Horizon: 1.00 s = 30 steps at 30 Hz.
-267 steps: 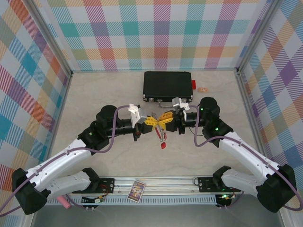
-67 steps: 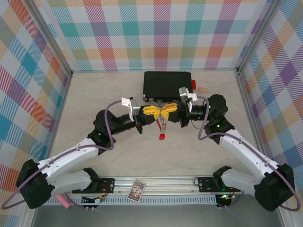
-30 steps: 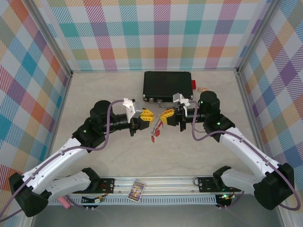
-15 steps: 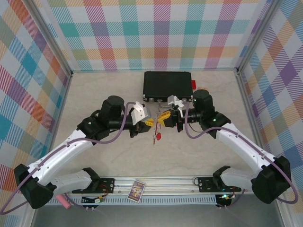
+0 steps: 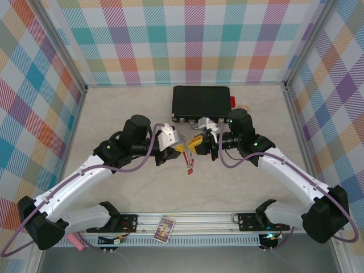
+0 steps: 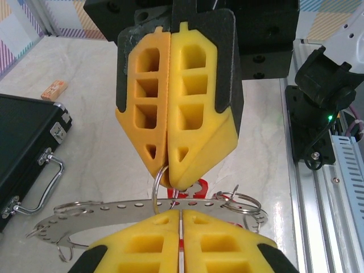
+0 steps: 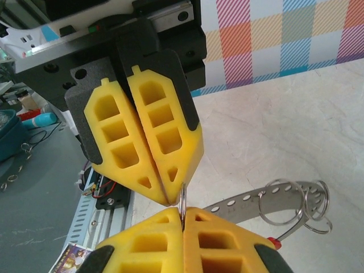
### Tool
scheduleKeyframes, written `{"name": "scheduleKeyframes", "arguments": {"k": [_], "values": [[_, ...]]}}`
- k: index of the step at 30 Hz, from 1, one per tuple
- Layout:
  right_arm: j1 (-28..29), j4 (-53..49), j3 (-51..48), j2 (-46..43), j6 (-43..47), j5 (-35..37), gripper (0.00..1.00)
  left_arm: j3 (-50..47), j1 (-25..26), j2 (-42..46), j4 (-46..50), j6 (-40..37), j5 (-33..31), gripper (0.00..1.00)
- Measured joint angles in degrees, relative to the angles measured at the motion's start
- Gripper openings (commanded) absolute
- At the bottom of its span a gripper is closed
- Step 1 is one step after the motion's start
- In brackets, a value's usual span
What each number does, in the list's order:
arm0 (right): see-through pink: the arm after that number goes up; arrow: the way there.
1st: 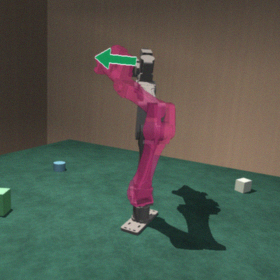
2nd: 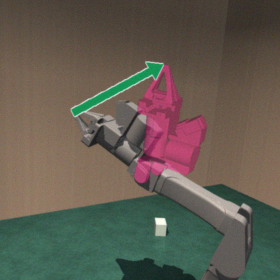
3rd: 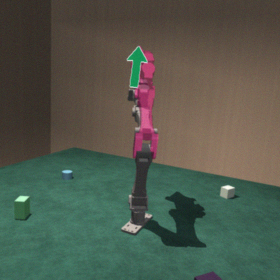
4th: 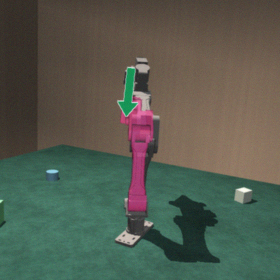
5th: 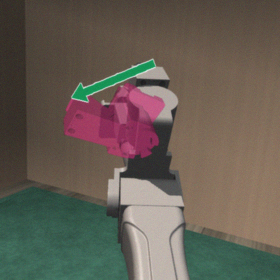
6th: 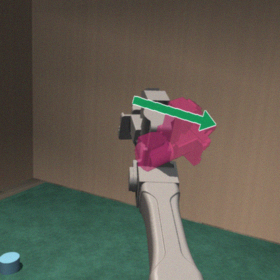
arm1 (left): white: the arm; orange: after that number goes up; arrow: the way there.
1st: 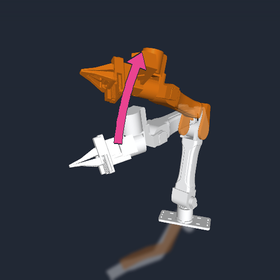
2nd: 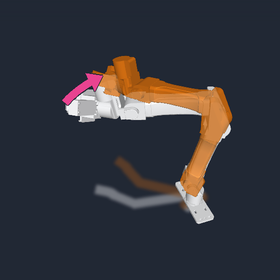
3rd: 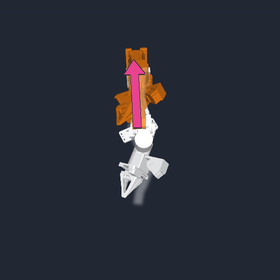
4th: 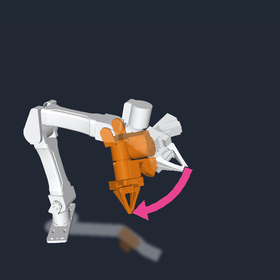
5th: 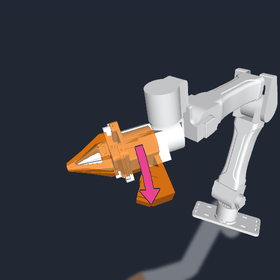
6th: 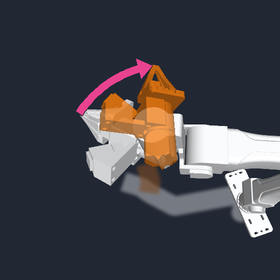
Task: Put the keys on the keyring
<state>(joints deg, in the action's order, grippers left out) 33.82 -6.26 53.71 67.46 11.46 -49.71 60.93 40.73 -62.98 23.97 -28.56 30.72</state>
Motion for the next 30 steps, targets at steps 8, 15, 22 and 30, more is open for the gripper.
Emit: {"name": "scheduleKeyframes", "arguments": {"k": [8, 15, 22, 30], "values": [[0.46, -1.03, 0.02, 0.24, 0.22, 0.87, 0.00, 0.00, 0.00, 0.04, -0.35, 0.04, -0.33, 0.12], [1.09, -1.62, 0.09, 0.28, 0.24, 1.31, 0.00, 0.00, 0.00, -0.02, -0.35, 0.22, 1.51, 0.12], [1.20, -1.57, 0.09, 0.26, 0.22, 1.57, 0.00, -0.02, 0.00, -0.39, -0.33, 0.22, 3.89, 0.12], [1.31, -1.57, 0.09, 0.26, 0.22, 1.92, 0.00, -0.02, 0.00, -0.39, -0.33, 0.17, 4.63, 0.04]]}}
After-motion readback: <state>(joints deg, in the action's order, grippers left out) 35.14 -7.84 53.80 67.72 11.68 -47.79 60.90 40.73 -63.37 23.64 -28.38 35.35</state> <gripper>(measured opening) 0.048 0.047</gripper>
